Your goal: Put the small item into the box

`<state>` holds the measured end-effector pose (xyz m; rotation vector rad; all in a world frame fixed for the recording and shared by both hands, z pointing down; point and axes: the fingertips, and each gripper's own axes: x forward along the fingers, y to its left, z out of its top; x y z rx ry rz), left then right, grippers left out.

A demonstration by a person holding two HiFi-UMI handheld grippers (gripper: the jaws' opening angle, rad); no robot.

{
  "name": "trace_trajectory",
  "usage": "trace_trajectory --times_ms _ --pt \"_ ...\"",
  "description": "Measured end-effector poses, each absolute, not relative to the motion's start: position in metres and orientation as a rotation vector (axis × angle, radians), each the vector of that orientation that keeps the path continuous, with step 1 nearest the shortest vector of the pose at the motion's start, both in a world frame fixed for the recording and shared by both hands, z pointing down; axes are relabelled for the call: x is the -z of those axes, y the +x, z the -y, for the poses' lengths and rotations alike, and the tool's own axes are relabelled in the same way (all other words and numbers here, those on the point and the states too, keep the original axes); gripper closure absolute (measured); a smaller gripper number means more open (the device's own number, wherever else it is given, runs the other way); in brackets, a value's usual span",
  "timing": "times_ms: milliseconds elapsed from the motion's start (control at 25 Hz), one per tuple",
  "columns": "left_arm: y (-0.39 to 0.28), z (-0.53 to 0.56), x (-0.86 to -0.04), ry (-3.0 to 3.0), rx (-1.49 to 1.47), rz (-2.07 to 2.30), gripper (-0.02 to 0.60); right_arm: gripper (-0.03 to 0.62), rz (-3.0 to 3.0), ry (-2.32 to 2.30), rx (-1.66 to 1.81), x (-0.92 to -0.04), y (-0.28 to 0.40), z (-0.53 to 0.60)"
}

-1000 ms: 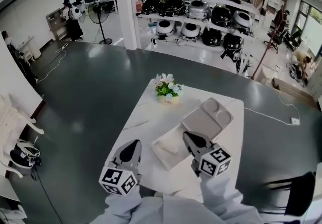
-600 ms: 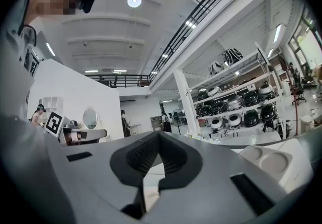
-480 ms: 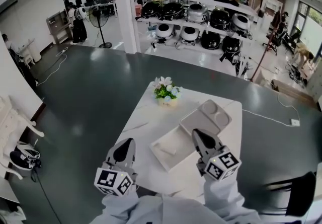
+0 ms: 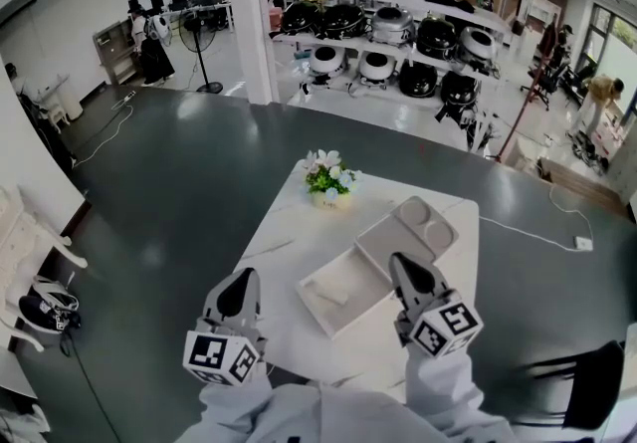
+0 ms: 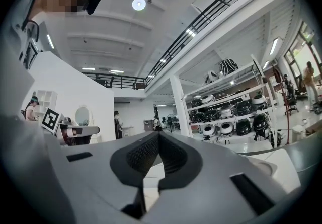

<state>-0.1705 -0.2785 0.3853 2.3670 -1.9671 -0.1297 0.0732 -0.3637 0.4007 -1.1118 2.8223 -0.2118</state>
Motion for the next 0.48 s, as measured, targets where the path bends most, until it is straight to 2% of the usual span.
trace_trajectory --times_ms 480 --pt "-0.175 0.279 -0.387 2.358 0.104 1.985 0.583 0.602 -2.805 -1.177 0.184 -0.401 0.084 0.368"
